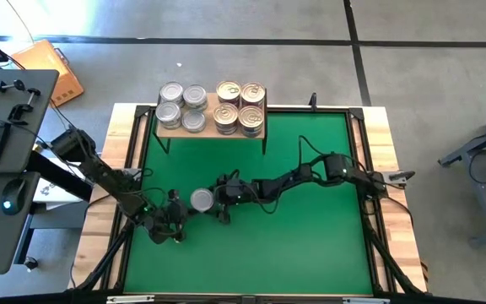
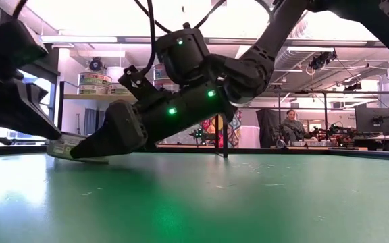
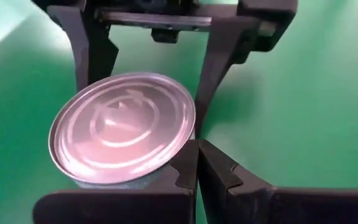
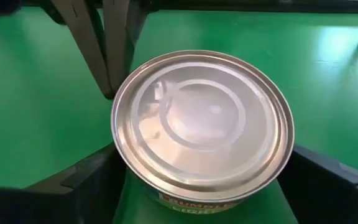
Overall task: Stack canned seafood by type on shelf
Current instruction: Stack the green tuna can on the other green tuna can on the shelf
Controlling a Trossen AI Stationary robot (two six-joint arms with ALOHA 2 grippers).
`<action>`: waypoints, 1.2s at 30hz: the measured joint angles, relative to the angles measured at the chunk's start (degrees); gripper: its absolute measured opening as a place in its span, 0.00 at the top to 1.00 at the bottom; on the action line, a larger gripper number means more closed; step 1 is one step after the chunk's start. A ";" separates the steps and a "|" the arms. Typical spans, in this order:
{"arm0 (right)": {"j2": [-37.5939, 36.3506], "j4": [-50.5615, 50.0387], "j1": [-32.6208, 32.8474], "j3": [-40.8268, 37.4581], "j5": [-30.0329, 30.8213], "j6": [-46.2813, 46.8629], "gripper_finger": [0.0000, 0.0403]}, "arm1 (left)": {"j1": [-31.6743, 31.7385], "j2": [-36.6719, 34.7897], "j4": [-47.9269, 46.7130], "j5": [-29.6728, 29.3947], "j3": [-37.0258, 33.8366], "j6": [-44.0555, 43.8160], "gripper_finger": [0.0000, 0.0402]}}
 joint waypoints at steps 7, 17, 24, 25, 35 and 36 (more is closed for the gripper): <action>-0.17 -2.06 2.85 0.00 6.12 0.17 0.15 | -4.68 -0.02 -14.17 3.61 7.71 -5.35 1.00; -4.78 -8.70 5.01 -0.11 13.12 0.18 0.16 | -13.93 -0.07 -43.60 2.46 14.42 -28.60 1.00; -9.49 -11.53 4.99 0.32 15.20 -0.26 0.16 | -16.94 -0.07 -46.18 -3.29 14.42 -34.17 1.00; -10.29 -12.78 4.91 1.21 15.39 -0.25 0.16 | -17.06 -0.07 -46.12 -3.76 14.42 -34.17 1.00; -11.13 -43.86 -1.17 27.79 17.84 -6.56 0.16 | -17.07 -0.09 -46.01 -8.47 14.44 -33.58 1.00; -11.13 -45.68 -2.40 29.69 18.08 -6.68 0.16 | -17.07 -0.09 -45.71 -8.92 14.44 -33.49 1.00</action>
